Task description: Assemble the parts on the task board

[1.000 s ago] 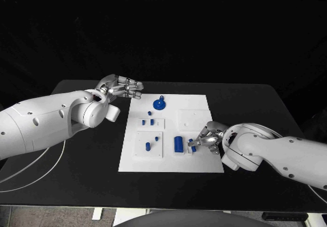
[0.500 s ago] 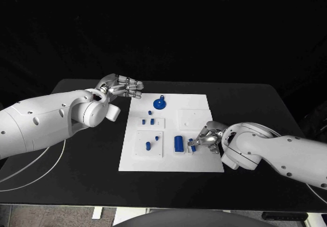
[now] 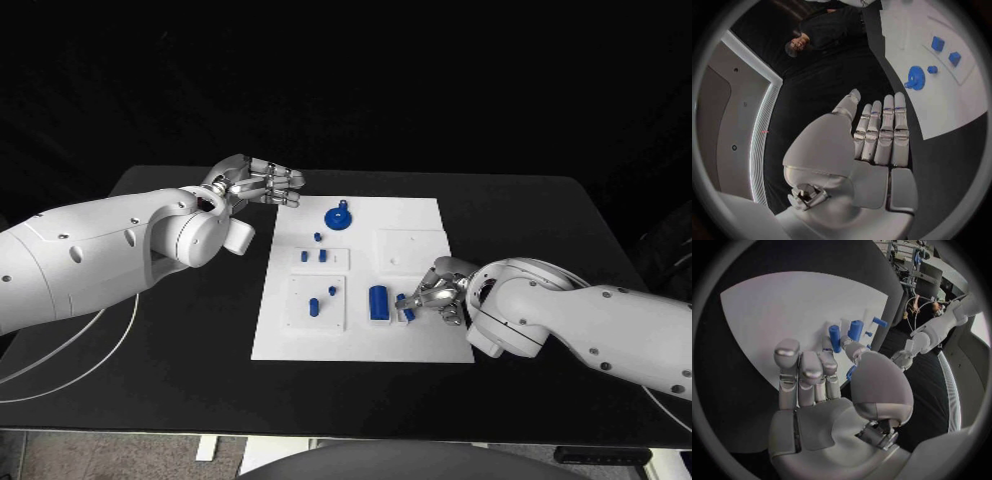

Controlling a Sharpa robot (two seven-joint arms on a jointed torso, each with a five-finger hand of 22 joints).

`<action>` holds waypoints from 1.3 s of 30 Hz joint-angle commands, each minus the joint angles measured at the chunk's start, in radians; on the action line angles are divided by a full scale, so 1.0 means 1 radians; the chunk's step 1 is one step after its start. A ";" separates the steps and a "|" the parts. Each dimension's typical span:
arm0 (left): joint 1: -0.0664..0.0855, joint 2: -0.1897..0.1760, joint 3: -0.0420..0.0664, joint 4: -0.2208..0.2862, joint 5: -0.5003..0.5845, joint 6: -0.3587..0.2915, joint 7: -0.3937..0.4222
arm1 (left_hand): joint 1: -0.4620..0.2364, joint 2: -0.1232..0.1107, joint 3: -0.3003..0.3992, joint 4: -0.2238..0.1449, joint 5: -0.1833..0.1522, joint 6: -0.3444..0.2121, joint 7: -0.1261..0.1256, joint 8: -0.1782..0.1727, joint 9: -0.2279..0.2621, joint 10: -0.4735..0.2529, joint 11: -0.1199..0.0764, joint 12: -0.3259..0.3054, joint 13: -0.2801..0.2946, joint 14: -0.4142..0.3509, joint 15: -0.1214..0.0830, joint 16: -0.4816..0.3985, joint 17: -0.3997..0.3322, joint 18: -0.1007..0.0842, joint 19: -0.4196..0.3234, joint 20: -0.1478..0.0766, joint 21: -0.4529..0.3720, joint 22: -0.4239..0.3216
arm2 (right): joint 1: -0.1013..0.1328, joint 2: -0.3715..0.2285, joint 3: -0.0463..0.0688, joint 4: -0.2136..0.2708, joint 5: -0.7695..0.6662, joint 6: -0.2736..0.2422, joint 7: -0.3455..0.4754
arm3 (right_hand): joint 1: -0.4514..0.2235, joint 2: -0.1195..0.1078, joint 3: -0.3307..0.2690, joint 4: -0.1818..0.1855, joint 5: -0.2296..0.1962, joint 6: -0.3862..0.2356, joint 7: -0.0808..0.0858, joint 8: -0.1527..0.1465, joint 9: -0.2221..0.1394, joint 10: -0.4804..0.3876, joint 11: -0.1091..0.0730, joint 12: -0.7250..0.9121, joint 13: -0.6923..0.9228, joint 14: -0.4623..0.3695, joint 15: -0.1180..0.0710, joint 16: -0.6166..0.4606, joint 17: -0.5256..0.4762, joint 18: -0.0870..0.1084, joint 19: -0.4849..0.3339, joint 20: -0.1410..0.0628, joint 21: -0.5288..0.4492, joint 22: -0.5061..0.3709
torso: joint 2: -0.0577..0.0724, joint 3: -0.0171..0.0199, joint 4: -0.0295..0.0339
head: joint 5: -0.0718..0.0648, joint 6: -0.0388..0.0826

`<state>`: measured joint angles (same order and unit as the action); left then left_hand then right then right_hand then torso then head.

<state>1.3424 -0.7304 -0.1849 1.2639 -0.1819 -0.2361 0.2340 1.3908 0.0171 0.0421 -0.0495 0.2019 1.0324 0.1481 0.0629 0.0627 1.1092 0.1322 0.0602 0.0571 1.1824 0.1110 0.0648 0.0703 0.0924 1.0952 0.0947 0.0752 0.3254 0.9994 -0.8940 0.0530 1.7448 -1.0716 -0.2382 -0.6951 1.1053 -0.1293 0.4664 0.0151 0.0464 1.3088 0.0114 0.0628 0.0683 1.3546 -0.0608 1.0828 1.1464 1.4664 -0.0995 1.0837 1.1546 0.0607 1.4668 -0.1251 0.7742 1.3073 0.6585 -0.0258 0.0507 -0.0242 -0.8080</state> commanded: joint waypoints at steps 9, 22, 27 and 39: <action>0.000 0.001 0.001 0.003 0.001 0.012 0.005 | 0.005 0.000 0.001 0.007 0.000 -0.007 -0.003 0.001 0.000 -0.005 0.000 0.000 0.000 -0.004 0.002 -0.004 0.001 0.002 0.008 0.000 0.003 -0.003 | -0.006 0.008 -0.003 -0.003 -0.002 0.020 -0.005 | -0.024 -0.014 -0.009 0.018 0.002 0.004 0.004 0.001 -0.001 0.001 0.001 -0.007 0.001 -0.001 -0.005 -0.001 -0.001 -0.015 0.055 -0.004 -0.003 0.083 | -0.001 0.0000 -0.0001 | 0.001 -0.002; 0.000 0.001 0.001 0.002 0.001 0.013 0.004 | 0.005 0.000 0.001 0.007 0.000 -0.007 -0.003 0.001 0.000 -0.005 0.000 0.000 0.000 -0.004 0.002 -0.004 0.001 0.002 0.008 0.000 0.003 -0.003 | -0.006 0.008 -0.003 -0.002 -0.002 0.026 -0.001 | -0.057 -0.068 -0.125 0.164 0.002 0.004 0.010 0.001 0.000 0.000 0.005 -0.012 0.001 -0.001 -0.002 -0.003 -0.001 -0.013 0.055 -0.002 -0.004 0.083 | 0.000 0.0000 -0.0005 | 0.001 -0.002; 0.000 0.001 0.001 0.002 0.001 0.014 0.003 | 0.005 0.000 0.001 0.007 0.000 -0.007 -0.003 0.001 0.000 -0.005 0.000 0.000 0.000 -0.004 0.002 -0.004 0.001 0.002 0.008 0.000 0.003 -0.003 | -0.007 0.005 -0.003 0.001 -0.002 0.032 0.002 | -0.043 -0.075 -0.133 0.188 0.002 0.004 0.011 0.001 0.000 0.000 0.006 -0.013 0.002 -0.001 -0.002 -0.003 0.001 -0.012 0.055 -0.002 -0.005 0.083 | 0.000 0.0003 -0.0007 | 0.001 -0.004; 0.000 0.000 0.001 0.002 0.001 0.014 0.001 | 0.004 0.001 0.000 0.012 0.000 -0.008 -0.003 0.001 0.000 -0.006 0.001 0.000 0.000 -0.004 0.002 -0.004 0.001 0.001 0.009 0.000 0.003 -0.007 | -0.008 -0.010 -0.003 0.015 -0.005 0.035 0.003 | -0.053 -0.079 -0.117 0.199 0.002 0.005 0.011 0.001 0.000 0.002 0.005 -0.013 0.005 -0.001 -0.002 -0.003 0.002 -0.013 0.055 -0.002 -0.003 0.084 | 0.000 0.0003 -0.0002 | 0.002 -0.005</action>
<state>1.3424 -0.7314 -0.1848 1.2635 -0.1819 -0.2345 0.2307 1.3907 0.0171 0.0421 -0.0439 0.2019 1.0299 0.1456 0.0629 0.0627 1.1092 0.1322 0.0602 0.0570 1.1824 0.1110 0.0649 0.0701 0.0925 1.0952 0.0947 0.0752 0.3190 0.9936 -0.9028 0.0512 1.7570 -1.0737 -0.2310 -0.6958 1.0546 -0.2042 0.3470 0.2148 0.0465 1.3123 0.0144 0.0637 0.0676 1.3545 -0.0607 1.0750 1.1505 1.4663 -0.0994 1.0835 1.1555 0.0607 1.4668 -0.1250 0.7742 1.3073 0.6580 -0.0254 0.0500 -0.0223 -0.8121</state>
